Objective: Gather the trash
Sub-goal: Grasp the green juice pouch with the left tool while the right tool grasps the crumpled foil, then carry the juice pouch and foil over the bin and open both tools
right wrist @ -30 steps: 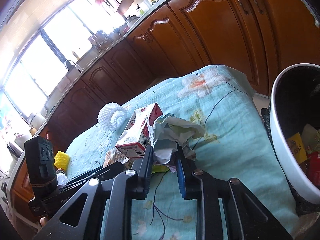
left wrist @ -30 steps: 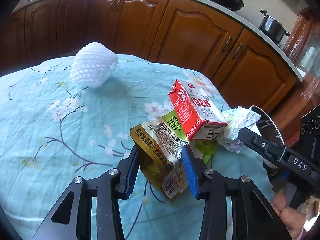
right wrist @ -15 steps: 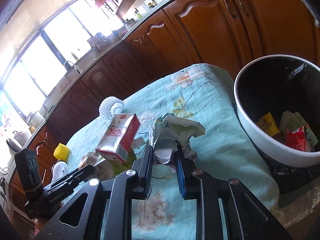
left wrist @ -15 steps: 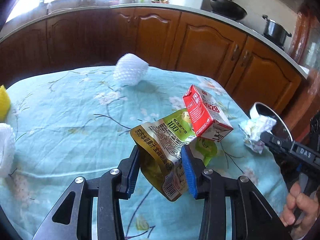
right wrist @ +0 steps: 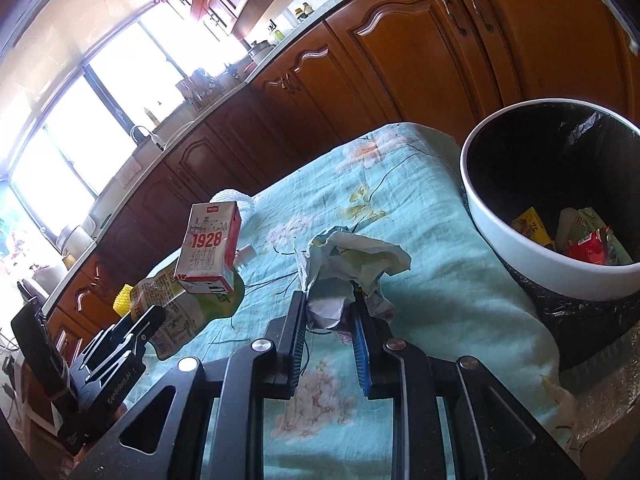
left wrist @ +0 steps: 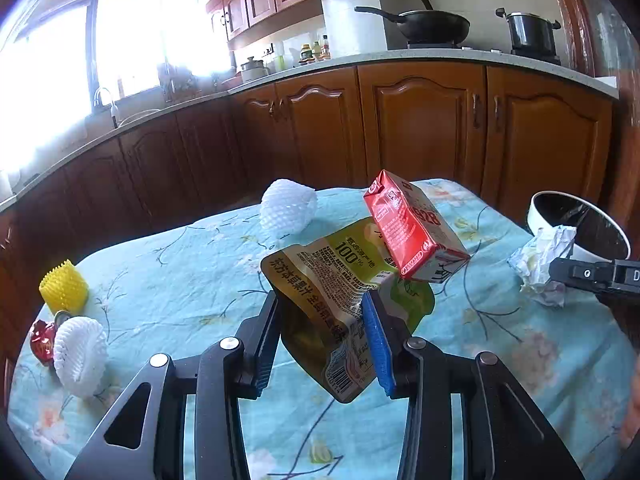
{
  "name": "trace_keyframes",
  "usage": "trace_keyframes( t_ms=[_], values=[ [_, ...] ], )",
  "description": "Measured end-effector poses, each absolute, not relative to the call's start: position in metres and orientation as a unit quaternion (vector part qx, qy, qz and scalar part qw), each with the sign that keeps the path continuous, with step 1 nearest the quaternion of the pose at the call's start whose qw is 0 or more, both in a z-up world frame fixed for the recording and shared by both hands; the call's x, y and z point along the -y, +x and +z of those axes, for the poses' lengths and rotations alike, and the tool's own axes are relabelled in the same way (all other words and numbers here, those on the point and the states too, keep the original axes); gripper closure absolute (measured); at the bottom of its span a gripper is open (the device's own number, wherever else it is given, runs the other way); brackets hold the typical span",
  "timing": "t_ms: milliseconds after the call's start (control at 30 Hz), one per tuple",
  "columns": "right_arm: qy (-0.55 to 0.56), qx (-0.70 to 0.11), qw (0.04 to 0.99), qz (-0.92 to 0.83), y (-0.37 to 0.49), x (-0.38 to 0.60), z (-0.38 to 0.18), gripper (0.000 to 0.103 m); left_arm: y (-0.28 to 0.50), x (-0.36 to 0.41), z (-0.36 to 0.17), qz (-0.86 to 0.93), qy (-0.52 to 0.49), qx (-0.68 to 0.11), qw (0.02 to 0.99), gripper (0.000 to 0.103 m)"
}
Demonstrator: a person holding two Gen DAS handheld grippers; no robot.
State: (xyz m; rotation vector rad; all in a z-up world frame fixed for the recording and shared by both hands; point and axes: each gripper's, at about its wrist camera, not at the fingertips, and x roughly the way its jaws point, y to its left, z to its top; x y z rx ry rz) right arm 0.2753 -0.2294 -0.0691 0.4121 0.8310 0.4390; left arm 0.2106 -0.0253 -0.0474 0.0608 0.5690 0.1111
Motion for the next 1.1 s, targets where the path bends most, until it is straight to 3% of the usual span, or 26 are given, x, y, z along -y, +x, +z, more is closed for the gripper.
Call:
trace_keyframes(
  t_ms=[400, 1100],
  values=[
    [0.198, -0.394, 0.872, 0.212, 0.272, 0.233, -0.066, 0.081, 0.231, -0.020, -0.069, 0.013, -0.100, -0.363, 0.926, 0.063],
    [0.168, -0.379, 0.891, 0.185, 0.263, 0.267, -0.049, 0.081, 0.239, 0.026, -0.024, -0.076, -0.124, -0.319, 0.937, 0.063]
  ],
)
